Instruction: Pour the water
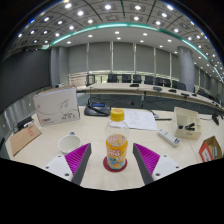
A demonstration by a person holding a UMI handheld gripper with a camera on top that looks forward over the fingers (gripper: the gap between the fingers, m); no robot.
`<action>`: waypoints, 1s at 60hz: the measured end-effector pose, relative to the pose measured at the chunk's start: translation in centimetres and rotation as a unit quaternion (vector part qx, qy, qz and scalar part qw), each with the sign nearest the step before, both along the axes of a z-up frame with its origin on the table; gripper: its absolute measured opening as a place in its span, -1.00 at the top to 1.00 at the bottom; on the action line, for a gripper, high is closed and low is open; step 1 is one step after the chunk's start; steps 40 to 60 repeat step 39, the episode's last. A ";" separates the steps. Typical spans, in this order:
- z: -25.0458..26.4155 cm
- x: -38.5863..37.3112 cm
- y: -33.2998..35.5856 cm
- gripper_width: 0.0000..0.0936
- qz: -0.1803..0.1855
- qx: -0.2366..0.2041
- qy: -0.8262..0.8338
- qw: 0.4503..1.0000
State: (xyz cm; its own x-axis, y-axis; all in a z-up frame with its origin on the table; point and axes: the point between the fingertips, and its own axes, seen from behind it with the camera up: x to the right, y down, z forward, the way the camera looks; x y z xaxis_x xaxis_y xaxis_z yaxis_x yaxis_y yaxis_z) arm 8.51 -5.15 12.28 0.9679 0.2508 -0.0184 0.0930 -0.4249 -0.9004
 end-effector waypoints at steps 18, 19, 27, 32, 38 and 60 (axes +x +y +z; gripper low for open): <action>8.7 -1.0 -17.4 -0.83 -0.077 -0.043 -0.053 0.995; 8.9 -1.1 -18.2 -0.83 -0.079 -0.042 -0.055 0.994; 10.5 -2.3 -22.8 -0.83 -0.087 -0.044 -0.059 0.994; 11.0 -2.9 -24.7 -0.83 -0.090 -0.042 -0.050 0.994; 11.2 -3.7 -26.1 -0.84 -0.093 -0.046 -0.040 0.994; 11.3 -3.9 -26.2 -0.84 -0.094 -0.047 -0.037 0.994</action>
